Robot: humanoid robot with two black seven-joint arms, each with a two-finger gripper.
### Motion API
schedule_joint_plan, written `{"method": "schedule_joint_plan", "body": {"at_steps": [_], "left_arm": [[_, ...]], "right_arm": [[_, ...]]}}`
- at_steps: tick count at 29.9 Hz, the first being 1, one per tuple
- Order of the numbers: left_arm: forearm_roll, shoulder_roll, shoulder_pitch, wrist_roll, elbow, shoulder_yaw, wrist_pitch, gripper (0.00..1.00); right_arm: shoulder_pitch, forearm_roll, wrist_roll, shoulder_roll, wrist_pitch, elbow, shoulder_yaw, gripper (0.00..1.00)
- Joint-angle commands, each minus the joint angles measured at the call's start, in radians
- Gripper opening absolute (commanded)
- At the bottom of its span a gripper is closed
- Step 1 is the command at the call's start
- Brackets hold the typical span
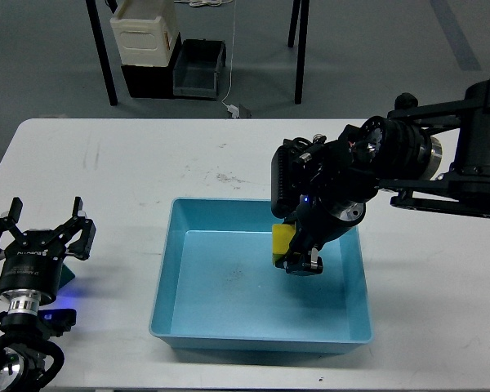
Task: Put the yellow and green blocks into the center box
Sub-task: 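Lift the yellow cube and carry it over the blue tray, then raise the right gripper away from the tray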
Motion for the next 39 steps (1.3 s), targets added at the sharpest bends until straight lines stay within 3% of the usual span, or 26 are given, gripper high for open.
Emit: {"method": "schedule_joint_plan", "body": {"at_steps": [1,5,7,8,11,13,17,23,32,39], "left_arm": [[0.000,0.000,-0.002,0.000,0.000,-0.013,0.000,1.00],[0.000,0.002,-0.003,0.000,0.000,-0.020,0.000,1.00],[0.002,0.002,-0.007,0.000,0.000,-0.020,0.000,1.00],[0.002,0.002,-0.011,0.000,0.000,-0.020,0.000,1.00],[0.002,0.003,-0.019,0.000,0.000,-0.020,0.001,1.00],[0.002,0.003,-0.020,0.000,0.000,-0.020,0.001,1.00],[0.002,0.003,-0.026,0.002,0.000,-0.020,0.003,1.00],[0.003,0.011,-0.037,0.006,0.002,-0.020,0.005,1.00],[0.006,0.106,-0.063,0.012,0.002,-0.017,0.006,1.00],[0.011,0.222,-0.112,0.015,0.042,-0.017,0.081,1.00]], "right_arm": [[-0.072,-0.003,0.000,0.068,0.000,-0.090,-0.017,0.06],[-0.128,0.002,0.000,0.116,0.000,-0.170,-0.017,0.15],[-0.132,0.008,0.000,0.122,0.000,-0.176,-0.017,0.32],[-0.132,0.012,0.000,0.122,0.000,-0.176,-0.017,0.46],[-0.132,0.012,0.000,0.120,0.000,-0.174,-0.017,0.61],[-0.129,0.015,0.000,0.119,0.000,-0.176,-0.015,0.79],[-0.117,0.014,0.000,0.113,0.000,-0.174,-0.015,0.93],[-0.086,0.023,0.000,0.082,0.000,-0.170,0.008,0.96],[-0.028,0.221,0.000,-0.005,-0.010,-0.148,0.155,0.96],[-0.095,0.304,0.000,-0.027,-0.061,-0.157,0.366,0.96]]}}
